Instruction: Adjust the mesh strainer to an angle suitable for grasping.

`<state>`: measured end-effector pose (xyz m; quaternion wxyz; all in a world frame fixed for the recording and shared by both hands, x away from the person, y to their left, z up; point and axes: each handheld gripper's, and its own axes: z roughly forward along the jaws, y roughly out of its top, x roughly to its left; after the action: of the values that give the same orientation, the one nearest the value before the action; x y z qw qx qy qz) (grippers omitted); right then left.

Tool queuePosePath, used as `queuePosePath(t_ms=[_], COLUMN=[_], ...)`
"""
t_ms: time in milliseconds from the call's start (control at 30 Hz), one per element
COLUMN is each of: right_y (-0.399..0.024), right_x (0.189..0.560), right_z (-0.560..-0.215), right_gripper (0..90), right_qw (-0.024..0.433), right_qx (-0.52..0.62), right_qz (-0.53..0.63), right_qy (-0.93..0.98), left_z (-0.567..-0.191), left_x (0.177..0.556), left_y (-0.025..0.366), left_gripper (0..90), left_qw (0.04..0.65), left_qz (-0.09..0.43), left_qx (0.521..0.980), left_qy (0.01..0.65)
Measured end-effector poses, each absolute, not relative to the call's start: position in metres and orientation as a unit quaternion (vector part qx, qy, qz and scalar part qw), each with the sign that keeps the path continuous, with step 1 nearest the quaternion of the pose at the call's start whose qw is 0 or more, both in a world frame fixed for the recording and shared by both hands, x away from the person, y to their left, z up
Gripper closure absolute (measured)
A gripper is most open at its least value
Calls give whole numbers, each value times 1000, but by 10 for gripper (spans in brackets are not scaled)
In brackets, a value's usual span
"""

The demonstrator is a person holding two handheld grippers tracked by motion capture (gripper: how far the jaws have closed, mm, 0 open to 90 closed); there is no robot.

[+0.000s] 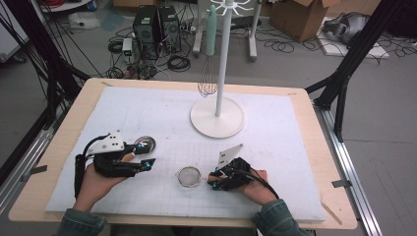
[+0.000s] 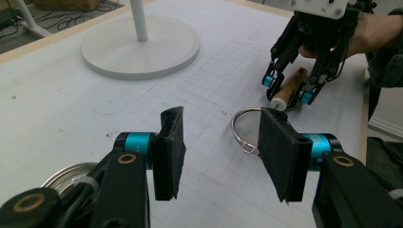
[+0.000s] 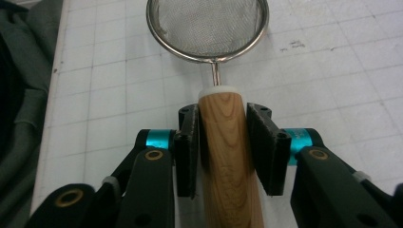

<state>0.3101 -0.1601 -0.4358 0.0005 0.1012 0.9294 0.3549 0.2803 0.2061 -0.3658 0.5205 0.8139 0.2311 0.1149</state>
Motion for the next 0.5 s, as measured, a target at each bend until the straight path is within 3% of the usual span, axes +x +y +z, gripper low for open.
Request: queuePosePath(t_ms=[500], right_y=[-150], right_x=[317], right_z=[-427], right_gripper=[683], right_qw=[-3], right_qx=[85], right_qz=[372], right_qy=[924], left_z=[-364], left_x=[280], left_y=[209], left_gripper=[515], left_qw=[522], left_qz=[117], left_qx=[812], left_qy=[233])
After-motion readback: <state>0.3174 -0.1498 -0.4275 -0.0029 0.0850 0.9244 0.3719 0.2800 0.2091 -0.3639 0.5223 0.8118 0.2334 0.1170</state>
